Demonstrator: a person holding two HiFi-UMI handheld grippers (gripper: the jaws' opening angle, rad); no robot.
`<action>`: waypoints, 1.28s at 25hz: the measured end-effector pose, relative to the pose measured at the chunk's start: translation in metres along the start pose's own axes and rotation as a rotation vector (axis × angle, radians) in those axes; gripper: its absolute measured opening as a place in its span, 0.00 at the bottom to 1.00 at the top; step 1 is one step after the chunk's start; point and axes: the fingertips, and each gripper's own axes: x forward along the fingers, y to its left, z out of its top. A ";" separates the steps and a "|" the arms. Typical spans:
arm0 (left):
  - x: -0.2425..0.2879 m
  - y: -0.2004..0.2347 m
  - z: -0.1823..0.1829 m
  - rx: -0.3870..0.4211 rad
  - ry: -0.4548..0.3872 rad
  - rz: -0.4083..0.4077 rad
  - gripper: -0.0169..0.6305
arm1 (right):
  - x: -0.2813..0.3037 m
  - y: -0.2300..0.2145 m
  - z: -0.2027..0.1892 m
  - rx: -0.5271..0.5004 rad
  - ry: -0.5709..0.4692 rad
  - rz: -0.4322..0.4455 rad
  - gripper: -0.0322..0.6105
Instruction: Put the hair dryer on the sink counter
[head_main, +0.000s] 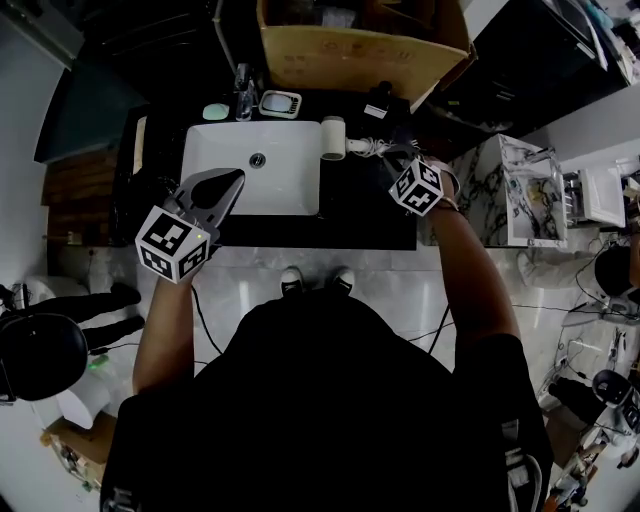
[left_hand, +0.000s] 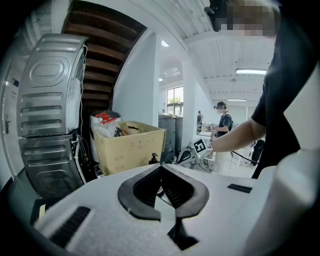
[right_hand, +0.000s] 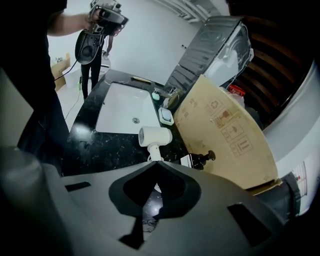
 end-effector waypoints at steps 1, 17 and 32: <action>0.000 0.000 0.002 0.003 -0.003 0.000 0.05 | -0.004 -0.002 0.000 0.010 -0.004 -0.013 0.06; 0.016 -0.014 0.029 0.030 -0.026 -0.051 0.05 | -0.096 -0.036 0.026 0.123 -0.109 -0.275 0.06; 0.022 -0.022 0.035 0.037 -0.035 -0.065 0.05 | -0.186 -0.065 0.028 0.387 -0.274 -0.466 0.06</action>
